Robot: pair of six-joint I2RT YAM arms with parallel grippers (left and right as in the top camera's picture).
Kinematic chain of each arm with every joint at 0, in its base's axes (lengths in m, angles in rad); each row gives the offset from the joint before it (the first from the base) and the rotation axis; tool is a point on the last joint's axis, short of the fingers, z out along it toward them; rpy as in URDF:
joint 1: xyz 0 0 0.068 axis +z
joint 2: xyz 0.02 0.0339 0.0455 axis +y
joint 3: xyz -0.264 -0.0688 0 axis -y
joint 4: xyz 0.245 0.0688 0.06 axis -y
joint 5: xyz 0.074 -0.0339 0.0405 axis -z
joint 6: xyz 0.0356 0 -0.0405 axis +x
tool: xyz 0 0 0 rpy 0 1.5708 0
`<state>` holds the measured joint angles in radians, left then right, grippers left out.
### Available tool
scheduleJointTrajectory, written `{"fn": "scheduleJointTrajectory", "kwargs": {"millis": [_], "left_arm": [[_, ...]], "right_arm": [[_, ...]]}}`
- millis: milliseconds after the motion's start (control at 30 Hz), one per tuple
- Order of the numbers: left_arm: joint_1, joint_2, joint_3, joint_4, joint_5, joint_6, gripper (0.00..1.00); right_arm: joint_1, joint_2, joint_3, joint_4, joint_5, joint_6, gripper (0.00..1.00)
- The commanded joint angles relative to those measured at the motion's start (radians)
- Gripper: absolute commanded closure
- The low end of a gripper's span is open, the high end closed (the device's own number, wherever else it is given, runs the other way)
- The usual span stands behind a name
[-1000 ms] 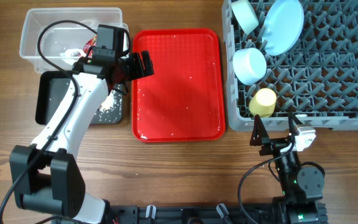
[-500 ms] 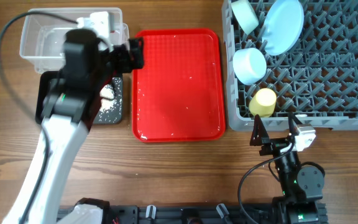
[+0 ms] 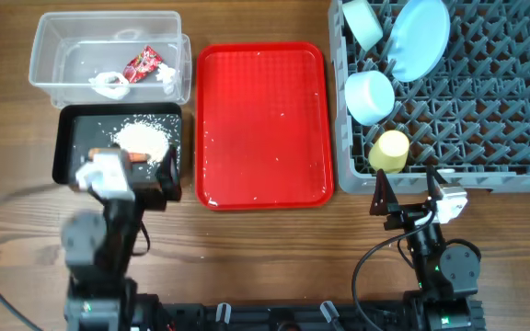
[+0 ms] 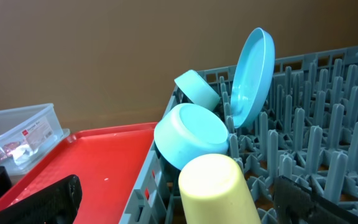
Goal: Sort waste into correct bins and load items into the dishwasher rack
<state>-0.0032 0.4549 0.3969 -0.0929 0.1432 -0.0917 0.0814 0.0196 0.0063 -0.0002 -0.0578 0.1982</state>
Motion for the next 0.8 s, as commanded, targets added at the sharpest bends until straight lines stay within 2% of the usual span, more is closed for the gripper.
{"fn": "scheduleJointTrajectory", "kwargs": {"millis": [0, 100, 367, 767], "left_arm": [[0.008, -0.187, -0.181, 0.095, 0.009, 0.017, 0.0], [0.008, -0.304, -0.275, 0.124, -0.011, 0.006, 0.0], [0.005, -0.435, -0.338, 0.112, -0.041, 0.006, 0.0], [-0.013, -0.452, -0.391, 0.105, -0.044, 0.006, 0.0]], "right_arm": [[-0.004, -0.003, -0.001, 0.002, 0.013, 0.013, 0.0], [-0.004, -0.003, -0.001, 0.002, 0.013, 0.013, 0.0], [-0.004, -0.003, -0.001, 0.002, 0.013, 0.013, 0.0], [-0.004, -0.003, -0.001, 0.002, 0.013, 0.013, 0.0]]}}
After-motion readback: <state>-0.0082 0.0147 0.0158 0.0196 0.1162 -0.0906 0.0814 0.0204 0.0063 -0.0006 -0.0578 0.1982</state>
